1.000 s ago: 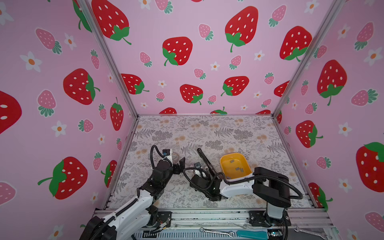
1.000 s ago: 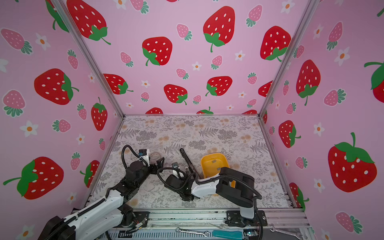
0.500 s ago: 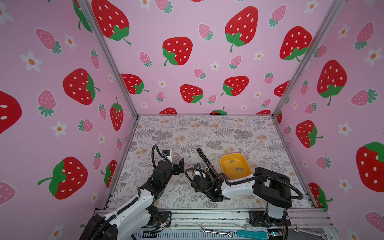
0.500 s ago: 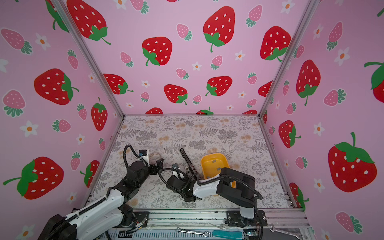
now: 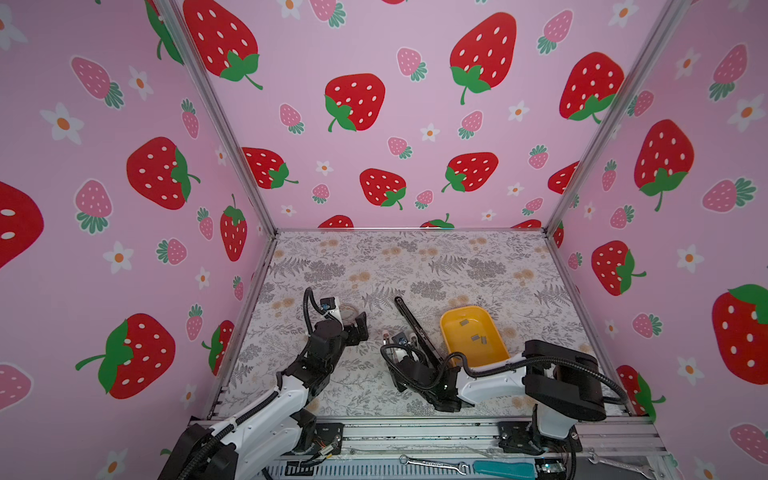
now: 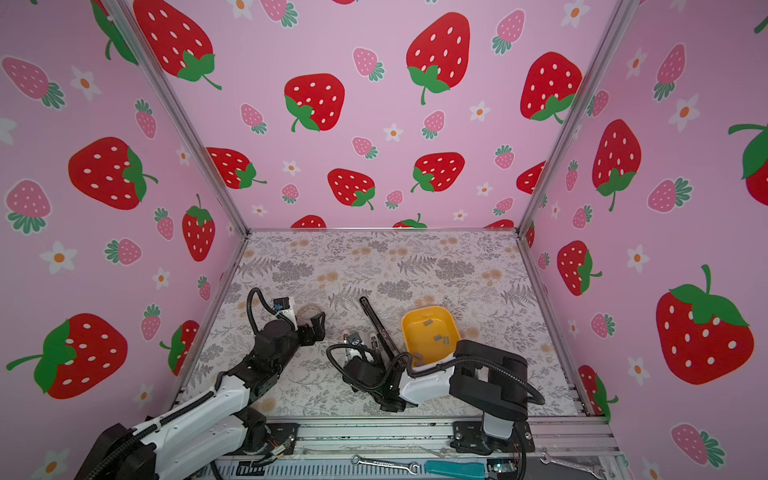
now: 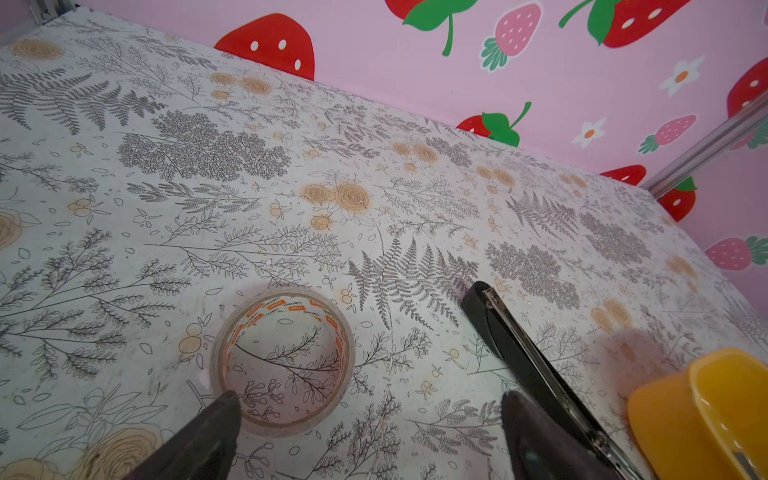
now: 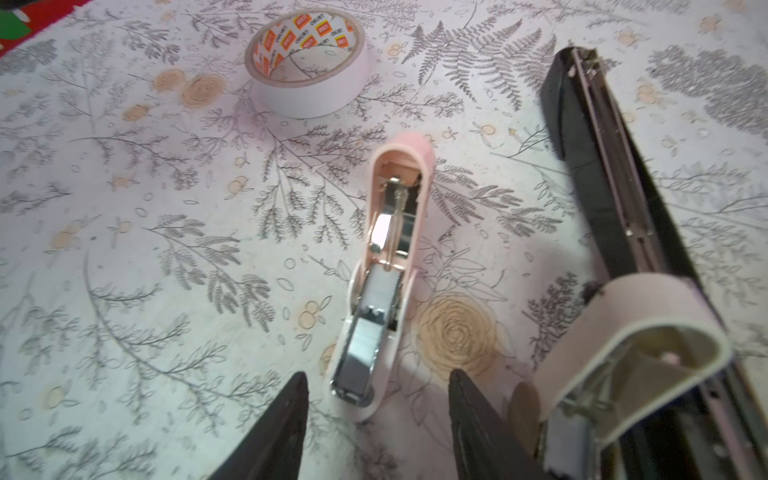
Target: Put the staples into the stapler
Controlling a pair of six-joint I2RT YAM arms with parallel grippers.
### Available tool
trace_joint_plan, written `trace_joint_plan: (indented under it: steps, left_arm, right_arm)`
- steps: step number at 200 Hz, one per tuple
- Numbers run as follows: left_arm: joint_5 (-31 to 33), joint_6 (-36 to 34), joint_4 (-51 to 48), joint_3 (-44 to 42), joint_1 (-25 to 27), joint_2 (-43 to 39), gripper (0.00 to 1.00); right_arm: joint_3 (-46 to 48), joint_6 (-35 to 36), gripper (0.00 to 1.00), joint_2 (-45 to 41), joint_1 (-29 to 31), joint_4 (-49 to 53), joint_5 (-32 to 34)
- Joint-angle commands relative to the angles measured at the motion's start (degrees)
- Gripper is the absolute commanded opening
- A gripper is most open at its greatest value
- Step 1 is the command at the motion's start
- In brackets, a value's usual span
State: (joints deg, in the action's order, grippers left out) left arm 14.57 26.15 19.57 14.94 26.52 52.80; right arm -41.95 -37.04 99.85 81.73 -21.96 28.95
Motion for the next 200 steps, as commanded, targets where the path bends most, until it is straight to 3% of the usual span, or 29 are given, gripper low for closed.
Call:
trace_joint_plan:
  steps: [1,46,84,131,168,200]
  left_arm:
    - [2.6,2.9,0.7,1.5,0.1,-1.1,0.99]
    - [3.7,1.8,1.0,1.6,0.1,-1.3,0.99]
    - [1.2,-2.7,-2.5,4.1,0.0,1.3,0.99]
    - [2.1,-1.8,-7.7,6.4,-0.7,2.8,0.99]
    - [-0.3,-1.4,-6.0,5.3,-3.1,3.2,0.99]
    - [-2.9,-0.2,-4.6,6.0,-5.2,8.5,0.99]
  right_arm:
    - [-1.3,0.0,0.62,2.2,0.7,-1.1,-0.5]
    - [-3.2,-0.7,0.62,6.6,0.8,0.8,1.0]
    - [-3.4,-1.5,0.5,8.8,0.8,1.1,3.0]
    - [-1.9,0.7,0.36,11.0,0.9,-0.1,5.9]
    - [0.2,3.0,0.29,11.6,1.0,-5.2,3.5]
    - [0.4,3.8,0.26,12.1,1.0,-6.6,3.4]
